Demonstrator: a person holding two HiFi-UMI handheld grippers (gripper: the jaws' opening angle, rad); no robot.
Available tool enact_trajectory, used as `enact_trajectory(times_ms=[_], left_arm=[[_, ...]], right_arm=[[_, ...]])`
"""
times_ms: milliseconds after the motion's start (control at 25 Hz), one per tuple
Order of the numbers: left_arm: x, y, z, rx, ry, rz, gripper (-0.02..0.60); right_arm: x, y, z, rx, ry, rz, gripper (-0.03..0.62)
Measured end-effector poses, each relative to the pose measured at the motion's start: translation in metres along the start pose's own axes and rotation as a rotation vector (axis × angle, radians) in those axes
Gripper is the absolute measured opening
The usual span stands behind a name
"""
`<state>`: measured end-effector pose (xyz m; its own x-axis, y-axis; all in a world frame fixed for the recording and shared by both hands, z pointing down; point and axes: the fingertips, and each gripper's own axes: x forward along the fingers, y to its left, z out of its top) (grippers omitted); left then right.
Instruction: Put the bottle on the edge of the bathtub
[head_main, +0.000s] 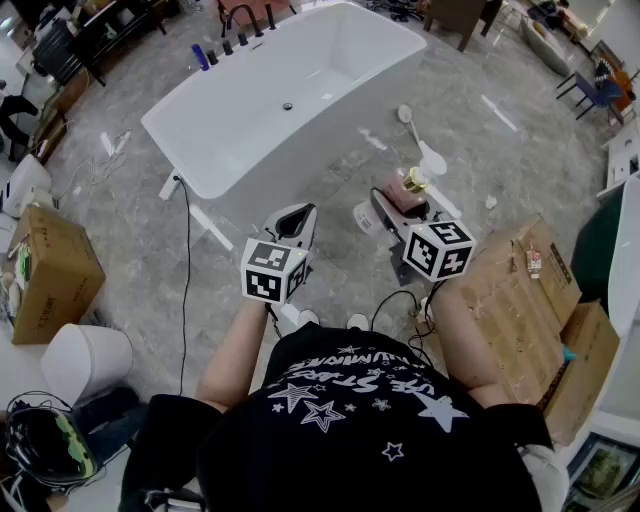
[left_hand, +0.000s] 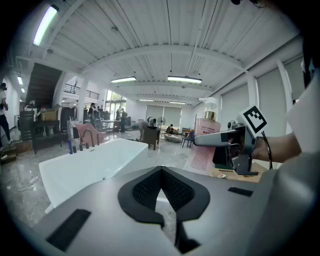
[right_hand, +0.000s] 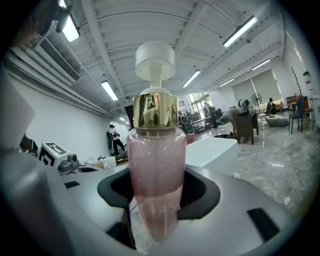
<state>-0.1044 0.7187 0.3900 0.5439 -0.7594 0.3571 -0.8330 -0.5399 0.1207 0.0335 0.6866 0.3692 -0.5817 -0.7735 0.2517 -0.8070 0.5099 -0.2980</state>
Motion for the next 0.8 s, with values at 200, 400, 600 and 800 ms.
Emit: enact_trajectory(times_ms=[200, 400, 600, 800], left_arm=[[-0.006, -0.004, 0.001, 0.010, 0.006, 0.008, 0.015], [-0.002, -0.013, 0.002, 0.004, 0.018, 0.022, 0.015], [0.013, -0.029, -0.001, -0.005, 0.032, 0.042, 0.015], [0.026, -0.041, 0.000, -0.011, 0.018, 0.073, 0.015]], right_arm=[[-0.004, -0.001, 0.001, 0.031, 0.005, 0.012, 0.229], [-0.010, -0.010, 0.007, 0.041, -0.012, 0.015, 0.229], [-0.023, -0.029, 0.004, 0.051, -0.009, 0.025, 0.229], [-0.036, -0.052, 0.002, 0.028, -0.004, 0.034, 0.229]])
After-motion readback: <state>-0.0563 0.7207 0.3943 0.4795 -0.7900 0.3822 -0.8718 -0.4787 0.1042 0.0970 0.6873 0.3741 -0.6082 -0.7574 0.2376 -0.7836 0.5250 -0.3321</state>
